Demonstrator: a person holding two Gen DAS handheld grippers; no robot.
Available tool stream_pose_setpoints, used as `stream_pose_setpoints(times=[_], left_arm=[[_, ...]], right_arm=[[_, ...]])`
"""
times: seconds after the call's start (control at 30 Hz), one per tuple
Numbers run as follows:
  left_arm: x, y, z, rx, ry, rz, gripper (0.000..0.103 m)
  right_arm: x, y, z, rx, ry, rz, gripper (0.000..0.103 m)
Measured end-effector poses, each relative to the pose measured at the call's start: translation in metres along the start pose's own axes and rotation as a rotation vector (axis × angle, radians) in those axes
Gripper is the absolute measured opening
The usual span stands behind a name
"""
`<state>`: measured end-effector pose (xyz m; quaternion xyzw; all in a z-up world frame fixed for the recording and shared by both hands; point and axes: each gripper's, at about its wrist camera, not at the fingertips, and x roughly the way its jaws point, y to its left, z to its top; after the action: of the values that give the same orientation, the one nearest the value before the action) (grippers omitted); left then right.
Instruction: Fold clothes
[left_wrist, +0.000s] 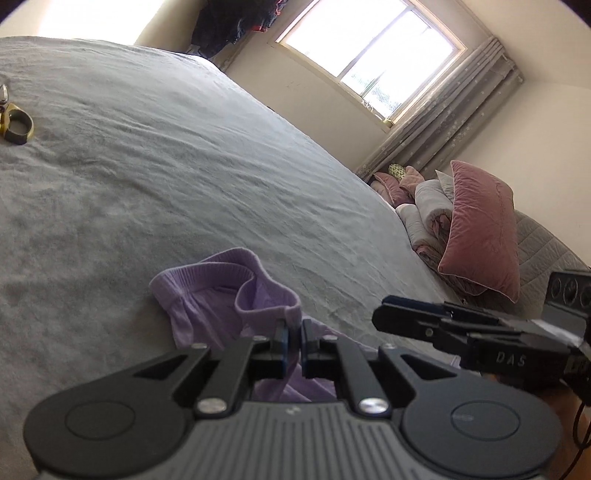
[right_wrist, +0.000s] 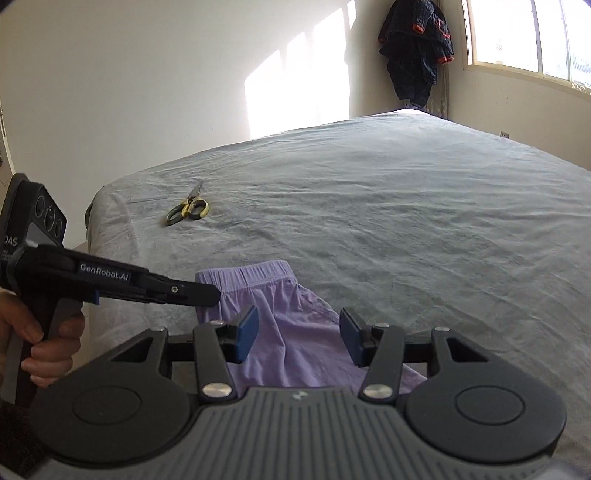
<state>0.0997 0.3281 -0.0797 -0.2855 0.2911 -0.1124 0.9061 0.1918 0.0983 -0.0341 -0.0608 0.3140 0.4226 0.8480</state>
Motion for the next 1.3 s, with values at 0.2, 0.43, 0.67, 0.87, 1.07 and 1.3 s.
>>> stream_pose_setpoints(times=[0.2, 0.43, 0.67, 0.87, 1.07, 1.3], left_arm=[[0.010, -0.019, -0.003, 0.086, 0.012, -0.030, 0.006], [0.009, -0.016, -0.004, 0.098, 0.010, -0.031, 0.006], [0.006, -0.011, -0.002, 0.076, -0.003, -0.047, 0.006], [0.004, -0.009, -0.001, 0.088, -0.019, -0.044, 0.006], [0.009, 0.016, 0.015, 0.009, -0.037, -0.009, 0.006], [0.021, 0.050, 0.026, -0.131, -0.036, 0.107, 0.006]], right_arm=[[0.068, 0.008, 0.067, 0.031, 0.290, 0.082, 0.054], [0.136, 0.048, 0.074, -0.154, 0.575, -0.042, 0.054], [0.161, 0.070, 0.070, -0.324, 0.721, -0.144, 0.048], [0.167, 0.081, 0.067, -0.490, 0.763, -0.244, 0.009], [0.165, 0.068, 0.077, -0.489, 0.721, -0.298, 0.005], [0.186, 0.059, 0.083, -0.432, 0.667, -0.348, 0.005]])
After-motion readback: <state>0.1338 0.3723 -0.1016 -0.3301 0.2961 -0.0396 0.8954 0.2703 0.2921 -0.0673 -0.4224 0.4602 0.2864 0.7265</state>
